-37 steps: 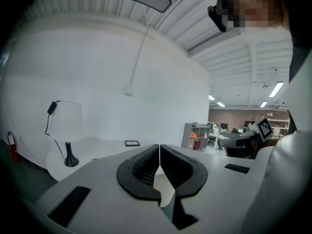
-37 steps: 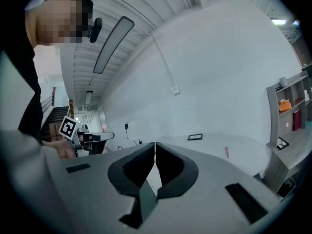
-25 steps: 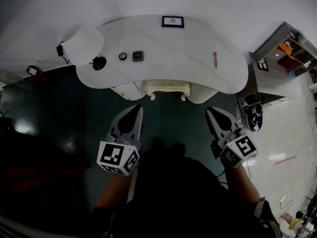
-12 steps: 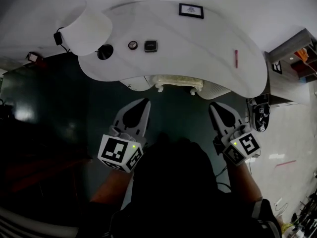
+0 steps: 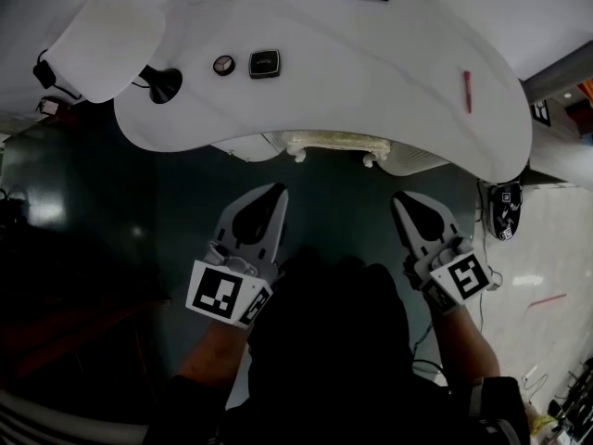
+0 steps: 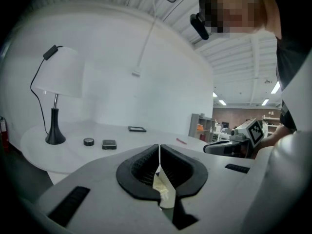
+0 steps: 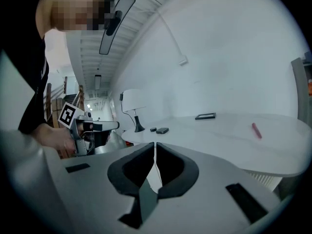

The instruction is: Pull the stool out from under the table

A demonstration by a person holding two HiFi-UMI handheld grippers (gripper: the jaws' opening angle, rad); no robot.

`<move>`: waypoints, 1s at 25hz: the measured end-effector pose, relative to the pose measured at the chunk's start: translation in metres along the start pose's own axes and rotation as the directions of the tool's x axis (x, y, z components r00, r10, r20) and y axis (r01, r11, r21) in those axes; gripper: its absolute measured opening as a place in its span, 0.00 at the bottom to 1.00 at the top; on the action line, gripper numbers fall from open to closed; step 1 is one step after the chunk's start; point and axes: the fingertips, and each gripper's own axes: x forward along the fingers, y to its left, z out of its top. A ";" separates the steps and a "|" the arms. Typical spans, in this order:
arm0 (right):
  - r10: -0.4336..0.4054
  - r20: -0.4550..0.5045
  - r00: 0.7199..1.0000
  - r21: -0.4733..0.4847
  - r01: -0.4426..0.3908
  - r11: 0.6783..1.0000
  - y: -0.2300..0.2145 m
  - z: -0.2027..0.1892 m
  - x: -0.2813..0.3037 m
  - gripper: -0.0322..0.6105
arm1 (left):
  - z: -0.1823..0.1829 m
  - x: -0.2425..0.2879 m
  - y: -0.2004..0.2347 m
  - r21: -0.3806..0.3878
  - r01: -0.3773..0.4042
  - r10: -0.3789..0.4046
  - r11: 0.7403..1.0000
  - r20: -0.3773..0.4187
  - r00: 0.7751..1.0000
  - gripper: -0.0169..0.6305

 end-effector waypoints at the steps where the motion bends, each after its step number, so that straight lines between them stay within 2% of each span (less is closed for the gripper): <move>1: -0.002 0.003 1.000 0.005 0.002 1.000 -0.008 -0.011 0.004 0.08 | -0.010 0.008 0.003 0.012 -0.002 0.002 1.000 0.005 1.000 0.05; 13: 0.021 0.030 0.999 0.017 -0.022 1.000 -0.070 -0.122 0.055 0.08 | -0.124 0.073 0.038 0.030 -0.026 0.025 0.999 0.042 0.999 0.06; 17: 0.030 0.039 0.999 -0.003 -0.030 1.000 -0.092 -0.160 0.072 0.08 | -0.170 0.097 0.051 0.014 -0.025 0.024 1.000 0.038 0.999 0.19; 21: 0.037 0.036 0.999 -0.028 -0.036 0.999 -0.114 -0.205 0.089 0.08 | -0.218 0.113 0.062 0.037 -0.032 0.030 0.999 0.033 0.999 0.21; 25: 0.008 0.023 1.000 -0.040 -0.007 0.999 -0.145 -0.254 0.106 0.08 | -0.271 0.131 0.082 0.034 -0.032 0.032 0.999 0.011 0.999 0.23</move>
